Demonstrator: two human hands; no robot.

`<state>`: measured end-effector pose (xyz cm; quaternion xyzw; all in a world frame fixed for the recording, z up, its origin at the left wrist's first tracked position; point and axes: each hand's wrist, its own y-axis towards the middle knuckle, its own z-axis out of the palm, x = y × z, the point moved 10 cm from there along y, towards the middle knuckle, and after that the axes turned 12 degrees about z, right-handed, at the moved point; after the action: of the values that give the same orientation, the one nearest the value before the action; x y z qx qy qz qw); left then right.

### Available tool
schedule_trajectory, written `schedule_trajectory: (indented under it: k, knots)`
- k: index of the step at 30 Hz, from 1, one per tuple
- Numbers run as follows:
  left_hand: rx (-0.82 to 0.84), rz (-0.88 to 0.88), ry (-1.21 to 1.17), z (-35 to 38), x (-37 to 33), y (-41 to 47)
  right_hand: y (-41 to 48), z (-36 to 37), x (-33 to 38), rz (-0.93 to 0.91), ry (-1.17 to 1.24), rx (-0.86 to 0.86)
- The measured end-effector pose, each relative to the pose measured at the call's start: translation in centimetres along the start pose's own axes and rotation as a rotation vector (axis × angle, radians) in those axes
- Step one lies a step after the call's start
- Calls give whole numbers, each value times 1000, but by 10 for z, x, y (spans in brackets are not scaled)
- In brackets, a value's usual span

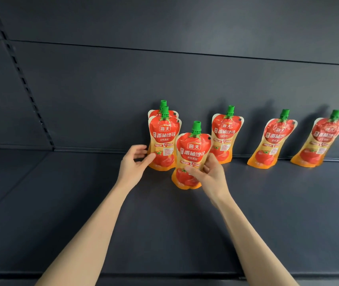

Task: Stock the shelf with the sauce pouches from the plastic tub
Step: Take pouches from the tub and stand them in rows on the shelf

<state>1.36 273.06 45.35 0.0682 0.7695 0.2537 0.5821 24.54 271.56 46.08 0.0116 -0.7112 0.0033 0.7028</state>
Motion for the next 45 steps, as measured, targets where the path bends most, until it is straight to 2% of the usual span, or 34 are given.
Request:
schedule_trajectory:
  k: [3, 10, 15, 26, 30, 36, 42, 45]
  knots:
    - [-59, 60, -14, -15, -17, -6, -2, 29, 0, -13, -35, 46]
    - [118, 91, -270, 12, -55, -10, -1, 63, 4, -54, -126, 39]
    - [130, 87, -222, 15, -55, -4, 1, 61, -9, -28, -483, 70]
    - [97, 86, -135, 8, -49, 6, 4, 62, -11, 12, -521, -31]
    - [92, 93, -9, 6, -50, 0, 0, 60, -12, 0, -647, -61]
    - [-100, 139, 232, -18, -65, -44, -33, 21, 17, -70, -647, -170]
    - [92, 234, 141, 35, -125, -85, -97, -53, 50, -121, -554, -303]
    - [223, 286, 108, 84, -158, -120, -145, -113, 43, -77, -528, -417]
